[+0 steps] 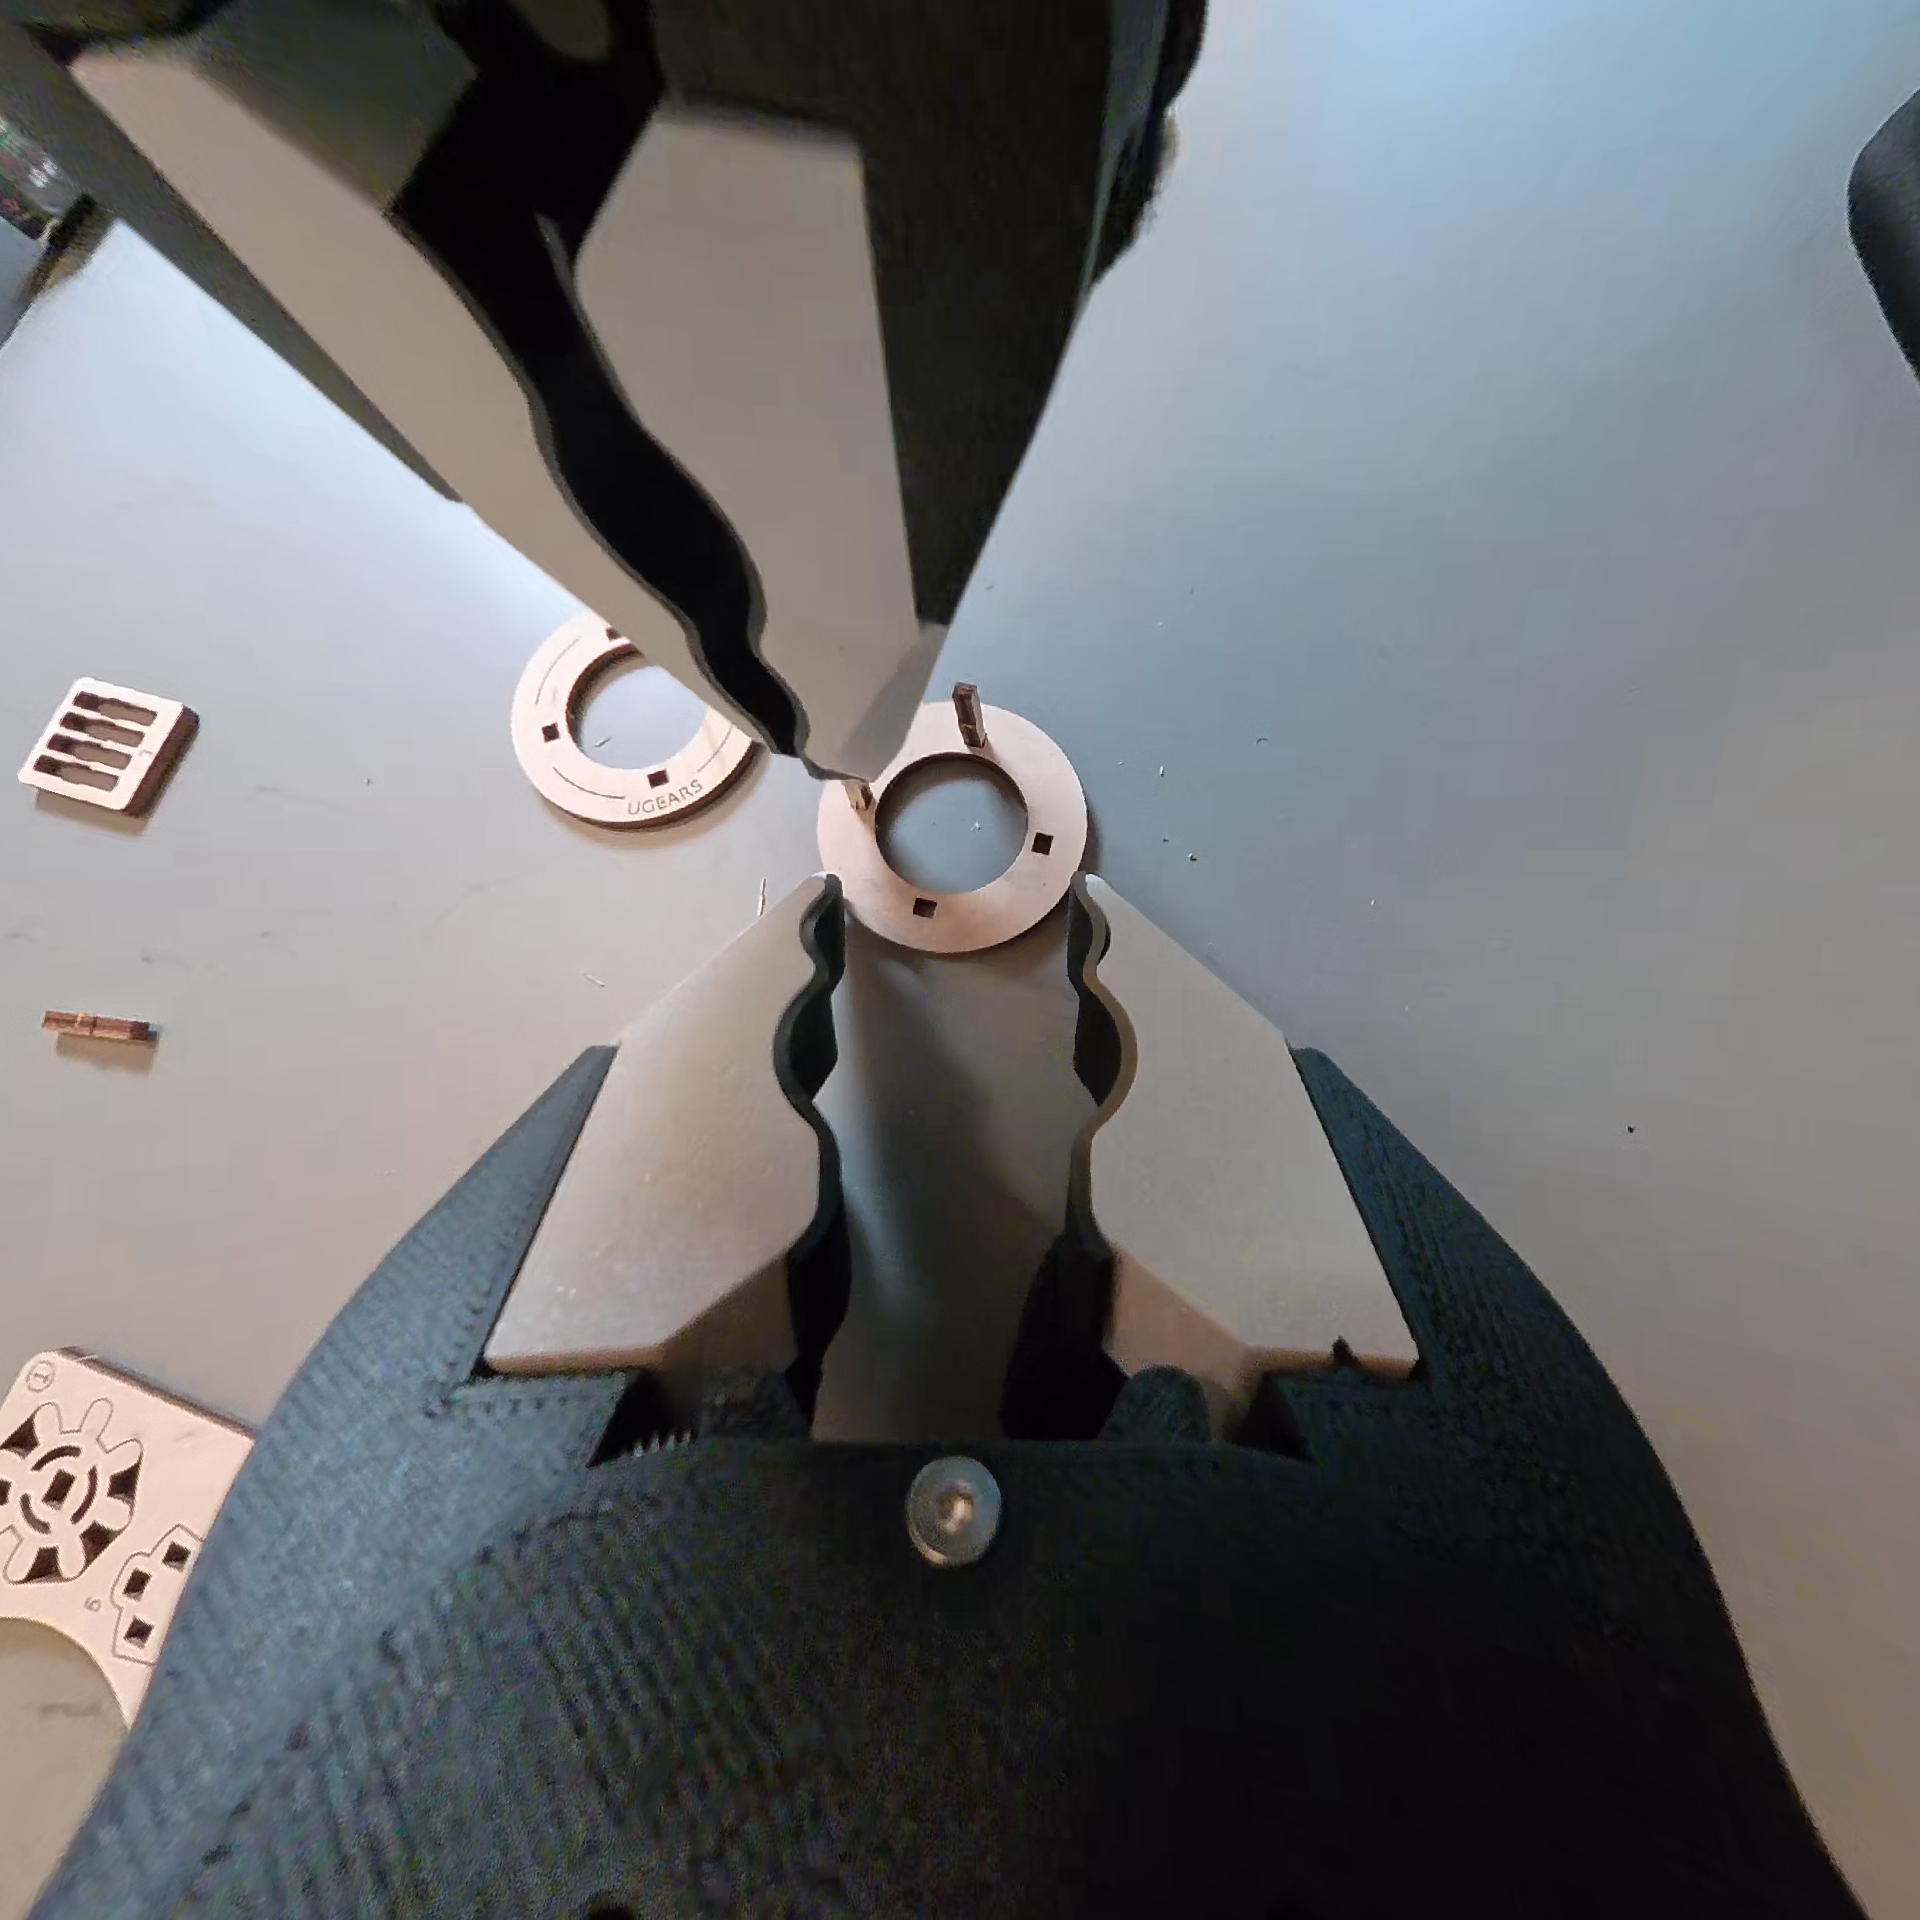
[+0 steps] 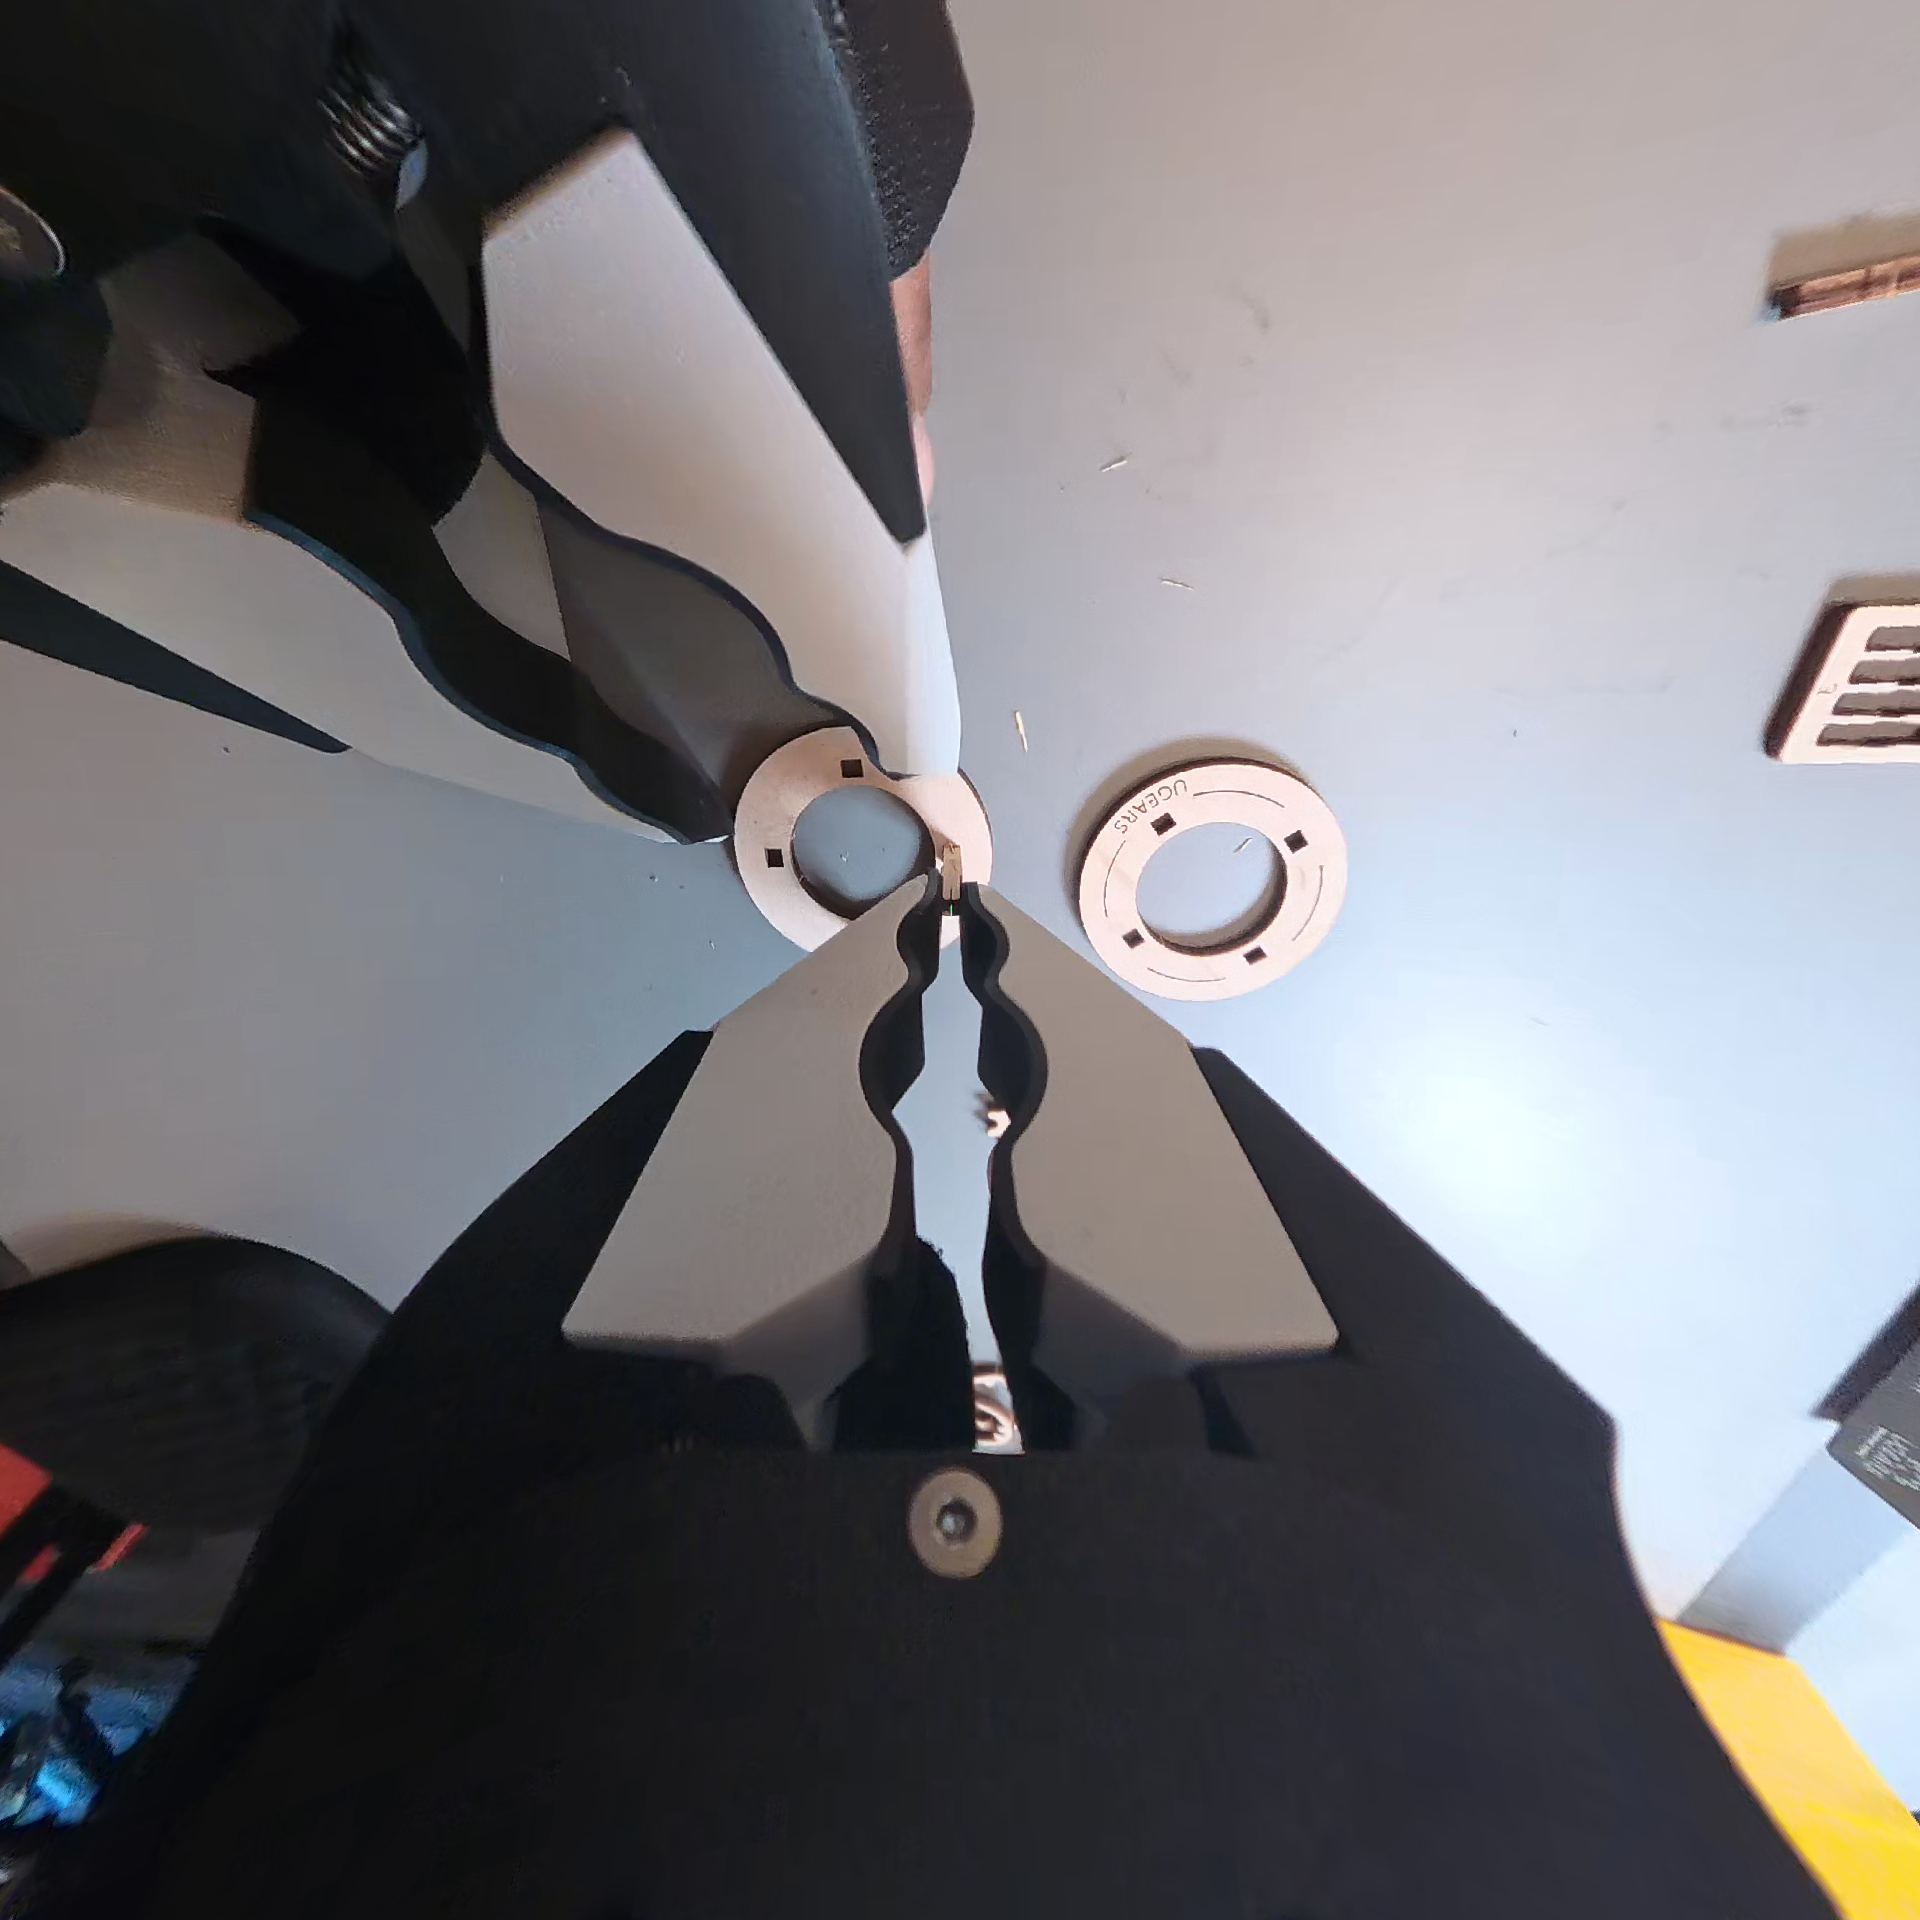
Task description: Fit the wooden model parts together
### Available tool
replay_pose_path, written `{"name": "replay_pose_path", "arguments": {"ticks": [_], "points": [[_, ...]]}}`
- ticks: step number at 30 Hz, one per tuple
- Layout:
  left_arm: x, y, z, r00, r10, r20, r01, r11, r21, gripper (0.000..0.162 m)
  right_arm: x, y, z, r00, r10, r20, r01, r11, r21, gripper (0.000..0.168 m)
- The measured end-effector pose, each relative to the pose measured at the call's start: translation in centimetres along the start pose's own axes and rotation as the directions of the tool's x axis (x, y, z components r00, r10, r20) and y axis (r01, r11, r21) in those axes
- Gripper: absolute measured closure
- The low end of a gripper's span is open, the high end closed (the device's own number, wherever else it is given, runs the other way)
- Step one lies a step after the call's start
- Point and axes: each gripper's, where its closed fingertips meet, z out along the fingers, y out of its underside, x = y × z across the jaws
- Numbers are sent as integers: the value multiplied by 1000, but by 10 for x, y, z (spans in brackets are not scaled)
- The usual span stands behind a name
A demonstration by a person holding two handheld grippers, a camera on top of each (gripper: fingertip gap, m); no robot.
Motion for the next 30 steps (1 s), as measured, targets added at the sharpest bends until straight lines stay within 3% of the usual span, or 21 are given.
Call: {"name": "replay_pose_path", "arguments": {"ticks": [30], "points": [[0, 0, 0, 1000, 0, -1, 0, 1000, -1, 120, 1, -1, 3, 1000, 7, -7, -7, 999, 46, 168]]}}
